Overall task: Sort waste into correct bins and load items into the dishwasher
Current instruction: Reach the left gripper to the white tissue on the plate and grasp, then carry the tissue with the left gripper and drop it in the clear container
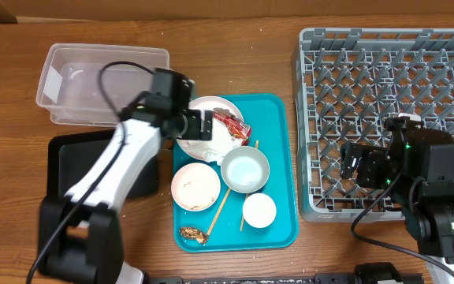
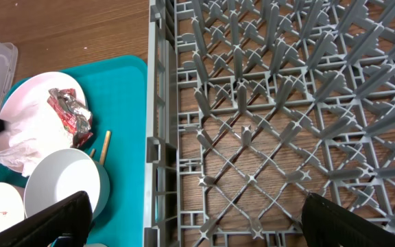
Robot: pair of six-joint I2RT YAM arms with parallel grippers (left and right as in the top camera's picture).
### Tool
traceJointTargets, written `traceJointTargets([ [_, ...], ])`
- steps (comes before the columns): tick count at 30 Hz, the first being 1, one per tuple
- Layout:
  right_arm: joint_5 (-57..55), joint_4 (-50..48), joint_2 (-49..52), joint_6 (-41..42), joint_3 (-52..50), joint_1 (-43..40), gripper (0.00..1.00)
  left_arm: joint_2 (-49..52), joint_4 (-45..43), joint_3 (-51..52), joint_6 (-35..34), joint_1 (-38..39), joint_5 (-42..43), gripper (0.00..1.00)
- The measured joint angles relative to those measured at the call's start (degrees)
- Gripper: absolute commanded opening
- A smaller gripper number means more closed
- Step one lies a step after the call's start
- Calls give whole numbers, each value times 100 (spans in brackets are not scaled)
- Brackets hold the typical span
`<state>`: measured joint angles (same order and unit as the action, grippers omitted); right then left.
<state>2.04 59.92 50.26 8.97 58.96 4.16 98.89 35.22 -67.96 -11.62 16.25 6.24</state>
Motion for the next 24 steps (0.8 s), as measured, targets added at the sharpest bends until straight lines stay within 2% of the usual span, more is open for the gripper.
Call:
traceJointTargets([
  [2, 2, 4, 0, -2, 0, 0, 100, 267, -101, 0, 7, 140, -188, 92],
  [5, 2, 15, 0, -2, 0, 0, 100, 570, -210, 0, 20, 278, -367, 80],
  [9, 2, 22, 0, 2, 0, 0, 100, 848, -289, 0, 50, 328, -494, 40],
  [12, 0, 28, 0, -2, 0, 0, 100, 984, -291, 0, 98, 328, -549, 15],
  [13, 0, 26, 0, 0, 0, 0, 100, 1014, -291, 0, 92, 328, -555, 4],
  [18, 0, 33, 0, 0, 0, 0, 100, 1029, -162, -28, 127, 328, -568, 4],
  [24, 2, 39, 0, 2, 2, 0, 100, 1016, 791, -584, 127, 328, -758, 4],
])
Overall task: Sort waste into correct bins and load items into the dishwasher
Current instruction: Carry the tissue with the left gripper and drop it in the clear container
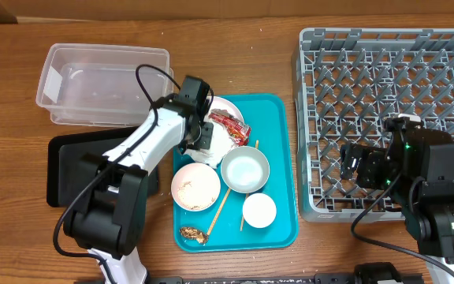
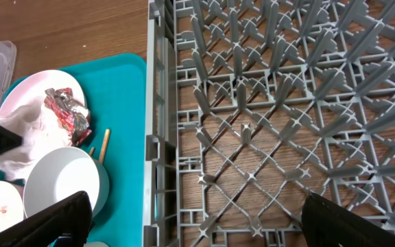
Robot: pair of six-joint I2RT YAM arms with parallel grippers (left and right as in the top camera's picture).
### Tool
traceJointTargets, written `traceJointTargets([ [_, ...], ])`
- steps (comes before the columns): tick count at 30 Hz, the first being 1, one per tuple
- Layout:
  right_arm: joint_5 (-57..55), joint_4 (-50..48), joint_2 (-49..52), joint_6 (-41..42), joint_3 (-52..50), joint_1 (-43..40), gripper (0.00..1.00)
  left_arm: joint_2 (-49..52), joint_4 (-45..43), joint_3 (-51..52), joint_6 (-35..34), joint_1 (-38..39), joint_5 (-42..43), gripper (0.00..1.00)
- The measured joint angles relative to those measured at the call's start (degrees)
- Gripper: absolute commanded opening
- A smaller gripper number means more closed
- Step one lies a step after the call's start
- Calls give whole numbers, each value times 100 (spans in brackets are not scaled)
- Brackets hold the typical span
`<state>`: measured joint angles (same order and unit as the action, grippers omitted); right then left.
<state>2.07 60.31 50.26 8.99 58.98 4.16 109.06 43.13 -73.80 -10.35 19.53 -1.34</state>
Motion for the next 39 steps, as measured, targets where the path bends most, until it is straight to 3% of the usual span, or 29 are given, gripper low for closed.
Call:
traceJointTargets([
  [6, -2, 42, 0, -2, 0, 0, 100, -385, 619, -887, -7, -149, -378, 4],
  [17, -2, 55, 0, -4, 0, 0, 100, -1237, 306, -1515, -17, -1436, -933, 4],
  [19, -2, 57, 0, -2, 0, 0, 100, -1213, 195, -1513, -20, -1676, -1010, 15],
  [20, -2, 57, 0, -2, 0, 0, 100, -1198, 120, -1513, -20, -1799, -1036, 31],
  [21, -4, 59, 0, -2, 0, 0, 100, -1174, 48, -1515, -35, -1908, -1078, 57],
  [23, -7, 57, 0, 0, 0, 0, 100, -1093, -46, -1513, -24, -2063, -1119, 76],
  [27, -4, 74, 0, -2, 0, 0, 100, -951, -20, -1513, -24, -2133, -1027, 82],
  [32, -7, 85, 0, -2, 0, 0, 100, -949, 553, -1517, -92, -1969, -306, 90],
  [39, -17, 151, 0, 0, 7, 0, 100, -949, 922, -1331, -179, -977, 70, 89],
])
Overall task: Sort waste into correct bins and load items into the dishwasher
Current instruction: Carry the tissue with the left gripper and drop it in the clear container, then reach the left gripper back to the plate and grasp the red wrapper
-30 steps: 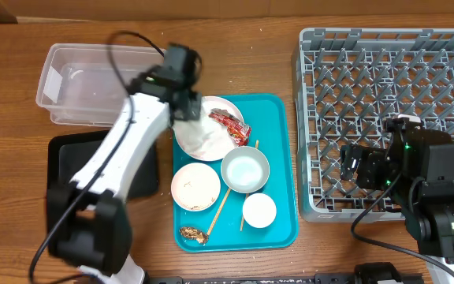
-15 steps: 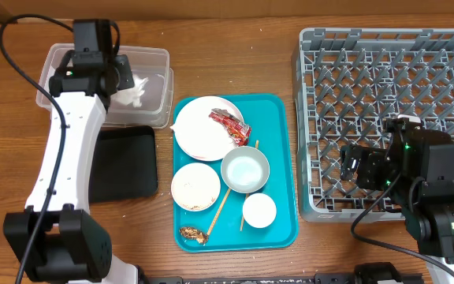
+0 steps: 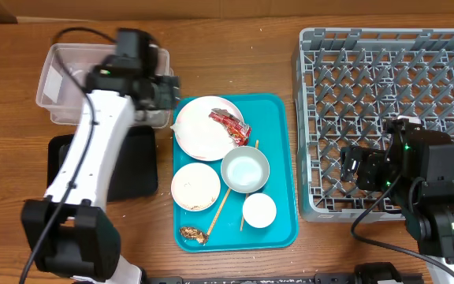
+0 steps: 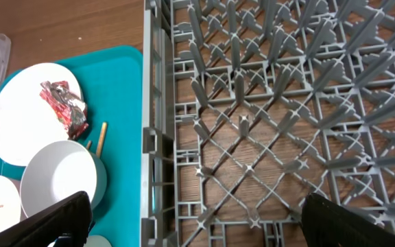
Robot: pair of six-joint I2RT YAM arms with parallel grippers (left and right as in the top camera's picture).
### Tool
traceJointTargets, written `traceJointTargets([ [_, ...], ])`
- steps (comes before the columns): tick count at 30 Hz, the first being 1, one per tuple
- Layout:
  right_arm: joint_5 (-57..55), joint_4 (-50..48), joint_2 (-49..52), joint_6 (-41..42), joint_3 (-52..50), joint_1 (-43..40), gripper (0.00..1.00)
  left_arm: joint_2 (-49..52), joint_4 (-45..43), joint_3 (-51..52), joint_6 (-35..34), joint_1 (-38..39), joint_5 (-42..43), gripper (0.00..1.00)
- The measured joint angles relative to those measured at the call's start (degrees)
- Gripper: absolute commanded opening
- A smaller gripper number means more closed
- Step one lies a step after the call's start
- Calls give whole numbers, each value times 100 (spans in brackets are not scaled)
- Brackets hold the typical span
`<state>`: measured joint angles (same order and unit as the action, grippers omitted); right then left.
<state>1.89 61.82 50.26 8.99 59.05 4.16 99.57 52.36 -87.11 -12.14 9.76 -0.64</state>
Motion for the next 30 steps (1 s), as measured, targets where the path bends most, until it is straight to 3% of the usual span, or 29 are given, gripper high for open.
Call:
traceJointTargets([
  [7, 2, 39, 0, -2, 2, 0, 100, 0, -667, 935, -17, 750, -107, 85],
  [14, 2, 33, 0, -4, 4, 2, 100, 11, -1572, 1893, -22, 920, -175, 82],
  [21, -2, 33, 0, -2, 4, 0, 100, 385, -1906, 2140, -17, 940, -173, 80],
  [22, 0, 35, 0, -2, 4, 0, 100, 452, -1928, 2142, -17, 940, -173, 77],
  [24, 0, 35, 0, -2, 4, 0, 100, 632, -1989, 2144, -13, 940, -173, 59],
  [27, 0, 37, 0, -4, 4, 0, 100, 802, -2033, 2155, -50, 940, -168, 12],
  [28, 0, 39, 0, -4, 4, 0, 100, 811, -2046, 2155, -46, 940, -168, 4],
  [30, 0, 42, 0, -2, 4, 0, 100, 811, -2063, 2151, -50, 940, -173, 4],
])
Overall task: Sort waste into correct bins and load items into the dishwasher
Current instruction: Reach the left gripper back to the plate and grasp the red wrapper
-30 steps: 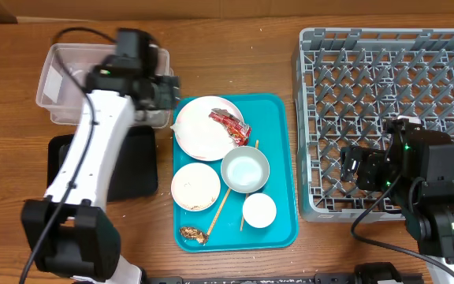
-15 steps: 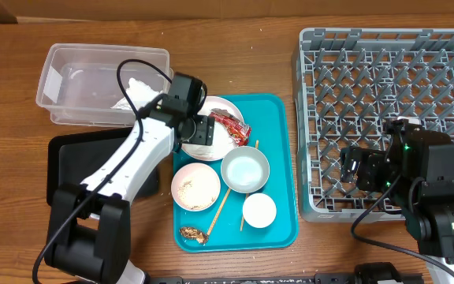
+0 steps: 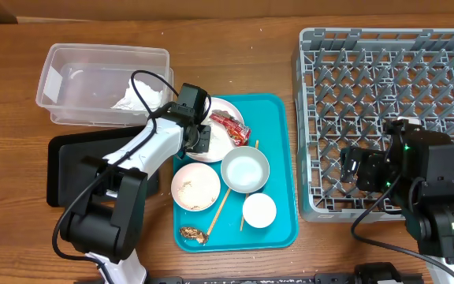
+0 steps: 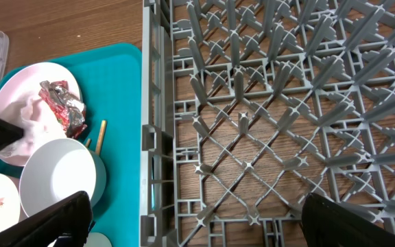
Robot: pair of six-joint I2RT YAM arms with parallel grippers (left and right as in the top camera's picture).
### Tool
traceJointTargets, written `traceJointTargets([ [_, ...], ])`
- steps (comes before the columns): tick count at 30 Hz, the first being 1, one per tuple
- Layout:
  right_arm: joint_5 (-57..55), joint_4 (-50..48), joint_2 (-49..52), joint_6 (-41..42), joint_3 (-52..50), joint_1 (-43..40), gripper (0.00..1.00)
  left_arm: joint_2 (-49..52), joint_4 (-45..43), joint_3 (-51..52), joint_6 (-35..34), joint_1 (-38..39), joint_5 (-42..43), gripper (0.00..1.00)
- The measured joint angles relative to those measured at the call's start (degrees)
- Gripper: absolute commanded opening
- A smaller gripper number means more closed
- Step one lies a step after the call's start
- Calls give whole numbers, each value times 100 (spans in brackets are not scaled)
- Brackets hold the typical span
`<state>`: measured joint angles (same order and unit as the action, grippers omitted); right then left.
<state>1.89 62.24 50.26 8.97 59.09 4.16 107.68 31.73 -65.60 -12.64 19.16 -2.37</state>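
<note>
On the teal tray [image 3: 278, 118] sits a white plate [image 3: 225, 146] with a red wrapper [image 3: 228, 126] and a crumpled white tissue [image 4: 31, 113]. My left gripper [image 3: 199, 140] is down on the plate's left part, its dark finger touching that tissue; whether it grips is hidden. Another tissue [image 3: 139, 96] lies in the clear bin [image 3: 69, 59]. My right gripper [image 4: 192, 223] hangs open and empty over the near left part of the grey dish rack [image 3: 448, 47].
The tray also holds a grey bowl [image 3: 244, 170], a stained small plate [image 3: 195, 186], a small white cup [image 3: 259, 210], chopsticks [image 3: 221, 207] and a dirty spoon [image 3: 192, 233]. A black bin [image 3: 65, 170] stands left of the tray, under the left arm.
My left gripper was over the clear bin; now it is back on the white plate beside the tissue there. A tissue now lies in the clear bin. The right arm has barely moved.
My left gripper stood over the plate's tissue, then lower on it at the plate's left. Then it was above the clear bin and the plate looked smooth beside the wrapper. Now one tissue rests in the bin and the gripper is on the plate again.
</note>
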Motion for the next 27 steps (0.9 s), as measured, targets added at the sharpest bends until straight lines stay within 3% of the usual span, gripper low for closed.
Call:
traceJointTargets([
  [5, 0, 31, 0, 2, 2, 0, 100, 2, 560, -243, -7, 0, -2, 4],
  [12, 0, 42, 0, 0, 2, 0, 100, -142, 1401, -1438, -9, -155, -184, 4],
  [21, 0, 44, 0, 0, 2, 0, 100, -767, 1169, -2299, -9, -1287, -793, 4],
  [22, 0, 44, 0, 0, 2, 0, 100, -767, 1132, -2302, -9, -1440, -841, 9],
  [23, 0, 46, 0, -2, 2, 0, 100, -754, 1115, -2302, -13, -1582, -885, 21],
  [25, 0, 50, 0, 0, 2, 0, 100, -737, 1093, -2302, -90, -1770, -927, 28],
  [27, 0, 87, 0, 0, 4, 0, 100, -721, 1073, -2302, -168, -1939, -925, 58],
])
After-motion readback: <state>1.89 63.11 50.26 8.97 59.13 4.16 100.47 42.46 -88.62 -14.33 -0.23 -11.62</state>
